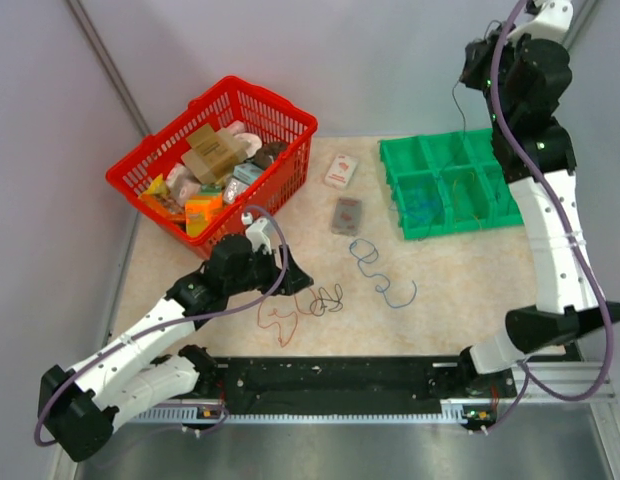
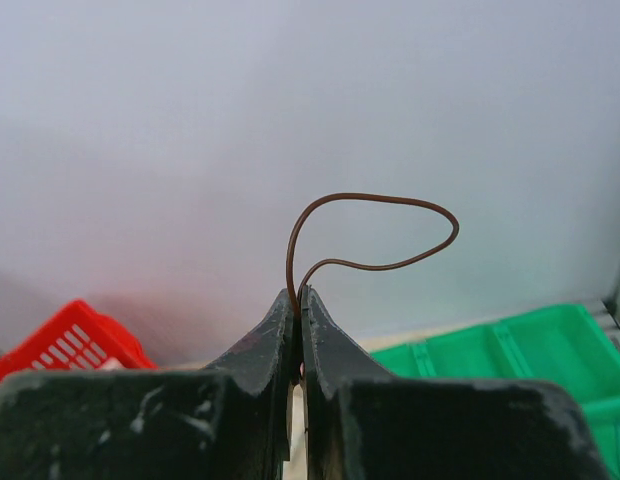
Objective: Untangle the cables
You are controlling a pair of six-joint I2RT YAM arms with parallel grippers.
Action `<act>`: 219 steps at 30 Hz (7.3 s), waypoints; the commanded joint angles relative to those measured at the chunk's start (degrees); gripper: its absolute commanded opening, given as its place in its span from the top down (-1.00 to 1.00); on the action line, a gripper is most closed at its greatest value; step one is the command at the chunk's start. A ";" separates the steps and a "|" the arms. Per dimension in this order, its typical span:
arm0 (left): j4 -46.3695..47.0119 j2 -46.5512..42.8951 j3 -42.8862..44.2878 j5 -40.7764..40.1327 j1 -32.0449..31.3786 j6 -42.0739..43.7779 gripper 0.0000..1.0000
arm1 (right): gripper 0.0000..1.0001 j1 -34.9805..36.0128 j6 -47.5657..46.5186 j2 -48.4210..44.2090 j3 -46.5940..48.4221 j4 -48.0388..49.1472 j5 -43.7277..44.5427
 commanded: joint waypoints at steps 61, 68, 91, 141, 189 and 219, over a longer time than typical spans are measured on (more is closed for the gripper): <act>-1.18 0.87 3.07 -0.90 -0.39 -0.50 -0.40 | 1.00 -3.72 0.94 29.39 16.92 19.82 -13.89; -0.82 2.01 3.33 -0.29 -0.39 -0.32 -0.40 | 1.00 -3.72 3.40 26.85 6.90 23.58 -15.38; -4.43 1.84 7.81 -3.19 -0.39 2.84 -0.69 | 1.00 -3.80 -11.98 40.27 3.35 0.33 -8.34; -3.37 -2.29 2.80 -0.46 -0.65 -1.90 -0.72 | 0.03 23.53 2.27 8.20 -66.42 8.75 -6.85; -4.78 -1.76 3.33 -0.11 -0.74 1.00 -0.71 | 1.00 -12.51 2.98 21.47 -23.89 -4.52 -17.51; -10.32 3.77 -0.53 -11.18 -0.74 -3.48 -0.79 | -0.36 12.51 0.86 2.16 -40.71 -8.94 -13.76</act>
